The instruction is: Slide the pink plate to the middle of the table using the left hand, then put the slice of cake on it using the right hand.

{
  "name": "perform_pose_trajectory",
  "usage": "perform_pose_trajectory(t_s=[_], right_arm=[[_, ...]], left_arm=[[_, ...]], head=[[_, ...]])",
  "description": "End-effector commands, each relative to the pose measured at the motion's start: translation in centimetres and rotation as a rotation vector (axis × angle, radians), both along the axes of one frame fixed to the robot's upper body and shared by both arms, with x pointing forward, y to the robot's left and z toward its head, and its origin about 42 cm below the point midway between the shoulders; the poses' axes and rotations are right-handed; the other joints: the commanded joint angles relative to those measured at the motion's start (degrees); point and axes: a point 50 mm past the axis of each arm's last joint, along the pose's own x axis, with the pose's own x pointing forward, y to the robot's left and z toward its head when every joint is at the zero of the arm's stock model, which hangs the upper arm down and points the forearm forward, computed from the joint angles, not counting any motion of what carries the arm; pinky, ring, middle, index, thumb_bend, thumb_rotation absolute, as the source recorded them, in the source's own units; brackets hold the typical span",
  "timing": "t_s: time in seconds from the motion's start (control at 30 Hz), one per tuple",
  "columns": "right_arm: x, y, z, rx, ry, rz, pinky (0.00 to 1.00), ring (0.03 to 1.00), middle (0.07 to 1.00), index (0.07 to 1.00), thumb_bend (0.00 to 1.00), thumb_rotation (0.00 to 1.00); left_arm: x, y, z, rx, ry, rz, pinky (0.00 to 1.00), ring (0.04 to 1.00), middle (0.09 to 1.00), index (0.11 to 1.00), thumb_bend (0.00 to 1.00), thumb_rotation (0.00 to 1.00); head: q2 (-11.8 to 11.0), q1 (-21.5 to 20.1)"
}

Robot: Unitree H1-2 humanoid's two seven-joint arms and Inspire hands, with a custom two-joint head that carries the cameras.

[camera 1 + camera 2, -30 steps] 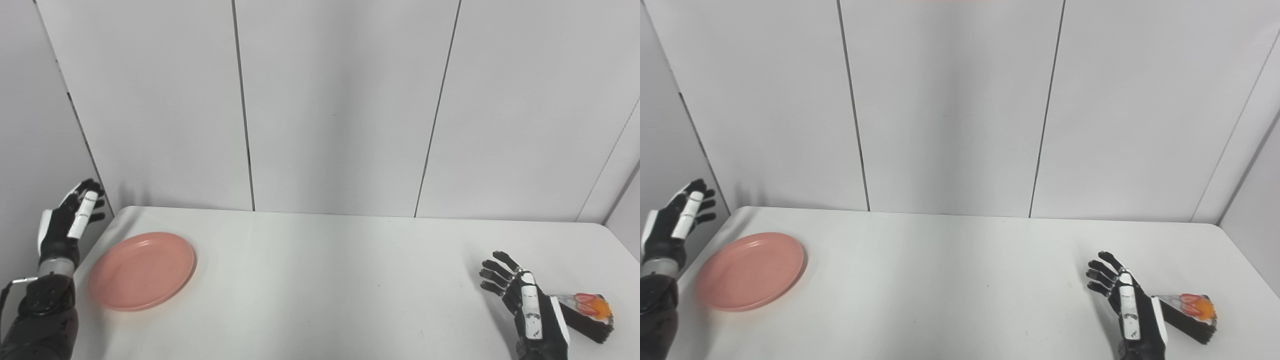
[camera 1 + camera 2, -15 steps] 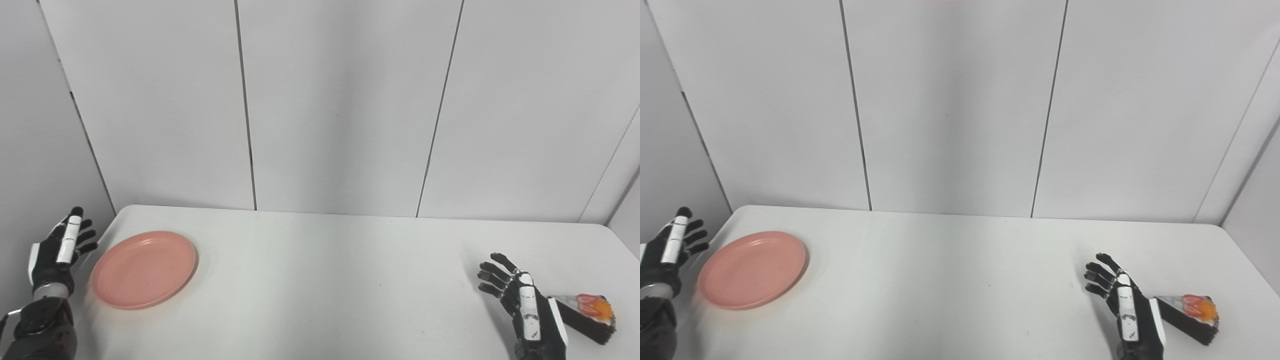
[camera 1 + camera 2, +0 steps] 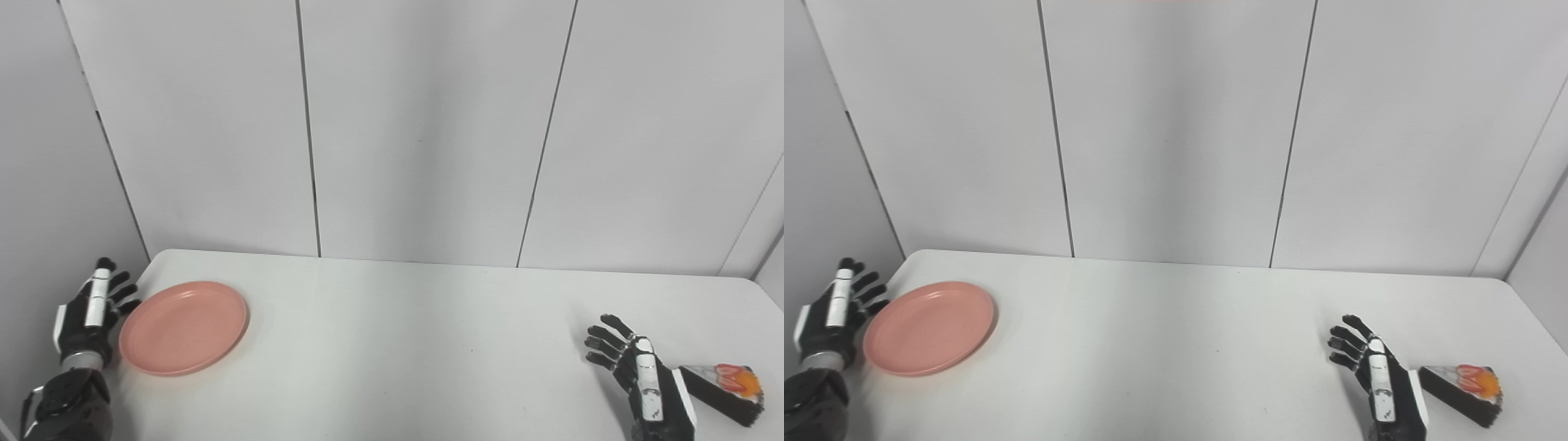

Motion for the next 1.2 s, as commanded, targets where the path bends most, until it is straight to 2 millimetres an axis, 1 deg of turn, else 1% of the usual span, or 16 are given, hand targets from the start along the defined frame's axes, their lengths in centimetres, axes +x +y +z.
perform_pose_trajectory(t_s=[0.0, 0.1, 0.17, 0.23, 0.33, 0.37, 0.47, 0.5, 0.53, 0.6, 0.63, 0.7, 0.8, 0.97, 1.07, 1.17], right_arm=[[-3.8, 2.0, -6.1, 0.067, 0.193, 0.006, 0.71, 0.737, 0.742, 0.79, 0.85, 1.0], [-3.7, 2.2, -5.9, 0.074, 0.193, 0.006, 0.7, 0.736, 0.741, 0.792, 0.85, 1.0], [-3.8, 2.3, -5.8, 0.073, 0.193, 0.007, 0.7, 0.735, 0.74, 0.791, 0.84, 1.0], [-3.8, 2.3, -5.8, 0.073, 0.194, 0.006, 0.7, 0.734, 0.739, 0.788, 0.85, 1.0], [-3.8, 2.3, -5.9, 0.059, 0.196, 0.007, 0.7, 0.734, 0.737, 0.786, 0.86, 1.0], [-3.7, 2.3, -5.9, 0.055, 0.196, 0.008, 0.71, 0.737, 0.739, 0.788, 0.86, 1.0], [-3.7, 2.3, -5.8, 0.054, 0.196, 0.01, 0.71, 0.739, 0.741, 0.789, 0.85, 1.0], [-3.7, 2.3, -5.8, 0.055, 0.196, 0.01, 0.7, 0.738, 0.74, 0.789, 0.85, 1.0], [-3.7, 2.3, -5.9, 0.053, 0.196, 0.009, 0.7, 0.737, 0.738, 0.786, 0.85, 1.0], [-3.6, 2.3, -5.9, 0.051, 0.197, 0.01, 0.7, 0.737, 0.737, 0.784, 0.85, 1.0], [-3.6, 2.2, -5.9, 0.051, 0.197, 0.011, 0.7, 0.735, 0.735, 0.783, 0.86, 1.0], [-3.6, 2.2, -5.9, 0.051, 0.2, 0.013, 0.7, 0.734, 0.735, 0.785, 0.86, 1.0], [-3.6, 2.2, -5.9, 0.045, 0.202, 0.015, 0.7, 0.737, 0.739, 0.789, 0.86, 1.0], [-3.6, 2.3, -5.8, 0.04, 0.208, 0.013, 0.7, 0.739, 0.742, 0.789, 0.85, 1.0], [-3.6, 2.4, -5.8, 0.039, 0.211, 0.013, 0.7, 0.74, 0.74, 0.785, 0.85, 1.0], [-3.6, 2.4, -5.7, 0.037, 0.213, 0.014, 0.7, 0.742, 0.743, 0.787, 0.84, 1.0]], left_arm=[[1.4, -0.9, 2.4, 0.011, -0.09, -0.053, 0.66, 0.732, 0.793, 0.816, 0.82, 0.81], [1.7, -1.6, 2.3, 0.018, -0.082, -0.061, 0.63, 0.733, 0.778, 0.834, 0.82, 0.82], [1.8, -2.0, 2.1, 0.025, -0.07, -0.07, 0.62, 0.743, 0.797, 0.852, 0.79, 0.83], [1.7, -2.3, 1.8, 0.045, -0.056, -0.084, 0.62, 0.756, 0.806, 0.84, 0.78, 0.84], [1.5, -2.6, 1.2, 0.083, -0.038, -0.1, 0.62, 0.758, 0.812, 0.833, 0.79, 0.82], [1.4, -2.7, 1.1, 0.092, -0.033, -0.103, 0.61, 0.748, 0.804, 0.833, 0.83, 0.81], [1.4, -3.2, 0.7, 0.11, -0.026, -0.111, 0.62, 0.737, 0.789, 0.827, 0.86, 0.81], [1.4, -3.3, 0.7, 0.115, -0.024, -0.115, 0.63, 0.743, 0.791, 0.831, 0.86, 0.82], [1.4, -3.6, 0.5, 0.108, -0.028, -0.123, 0.65, 0.743, 0.79, 0.828, 0.82, 0.81], [1.4, -4.0, 0.3, 0.104, -0.034, -0.138, 0.65, 0.742, 0.79, 0.826, 0.81, 0.81], [1.3, -4.2, 0.2, 0.106, -0.036, -0.144, 0.66, 0.743, 0.791, 0.825, 0.77, 0.82], [1.3, -4.7, 0.0, 0.101, -0.04, -0.158, 0.65, 0.748, 0.796, 0.831, 0.74, 0.81], [1.3, -5.4, -0.4, 0.114, -0.034, -0.176, 0.64, 0.776, 0.819, 0.871, 0.76, 0.84], [1.4, -7.2, -1.1, 0.114, -0.033, -0.214, 0.68, 0.792, 0.852, 0.868, 0.79, 0.83], [1.6, -8.6, -1.3, 0.098, -0.044, -0.236, 0.67, 0.786, 0.842, 0.881, 0.74, 0.84], [1.7, -9.6, -1.5, 0.085, -0.048, -0.25, 0.66, 0.781, 0.833, 0.883, 0.71, 0.83]], head=[[0.07, 0.08], [0.14, -0.14], [0.15, -0.23], [0.18, -0.31], [0.26, -0.43], [0.26, -0.43], [0.43, -0.51], [0.43, -0.51], [0.38, -0.49], [0.4, -0.48], [0.4, -0.48], [0.48, -0.56], [0.48, -0.56], [0.83, -0.81], [0.8, -0.9], [0.79, -0.95]])
